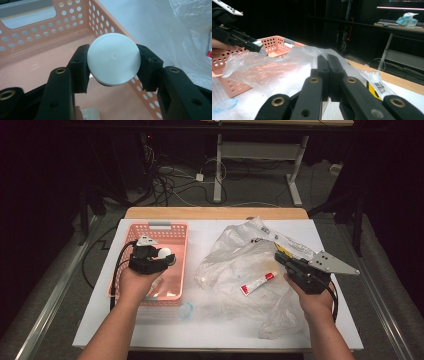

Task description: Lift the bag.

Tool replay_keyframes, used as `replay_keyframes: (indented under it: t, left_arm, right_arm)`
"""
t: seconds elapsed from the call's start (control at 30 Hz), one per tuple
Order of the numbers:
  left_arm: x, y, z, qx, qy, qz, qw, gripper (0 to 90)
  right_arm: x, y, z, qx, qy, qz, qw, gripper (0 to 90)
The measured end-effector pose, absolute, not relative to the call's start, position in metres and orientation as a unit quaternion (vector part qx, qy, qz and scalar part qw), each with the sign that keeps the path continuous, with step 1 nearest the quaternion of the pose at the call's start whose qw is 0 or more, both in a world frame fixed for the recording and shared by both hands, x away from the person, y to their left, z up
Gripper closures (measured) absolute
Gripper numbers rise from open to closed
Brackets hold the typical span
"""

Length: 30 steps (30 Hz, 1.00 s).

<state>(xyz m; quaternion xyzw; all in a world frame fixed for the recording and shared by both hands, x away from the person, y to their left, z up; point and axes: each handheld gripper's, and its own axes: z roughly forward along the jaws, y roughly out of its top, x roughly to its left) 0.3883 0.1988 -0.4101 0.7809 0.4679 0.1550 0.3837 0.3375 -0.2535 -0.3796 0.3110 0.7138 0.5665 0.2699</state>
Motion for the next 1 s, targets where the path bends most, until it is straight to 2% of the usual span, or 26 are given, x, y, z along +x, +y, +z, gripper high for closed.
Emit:
replay_keyframes:
  t: [0.77, 1.0]
  left_arm:
    - [0.338, 0.208, -0.409, 0.745, 0.452, 0.195, 0.45, 48.8]
    - [0.326, 0.206, -0.414, 0.744, 0.446, 0.201, 0.454, 48.7]
  right_arm:
    - [0.336, -0.251, -0.38, 0.308, 0.716, 0.564, 0.271, 90.0]
    - [0.336, -0.25, -0.381, 0.307, 0.718, 0.564, 0.269, 90.0]
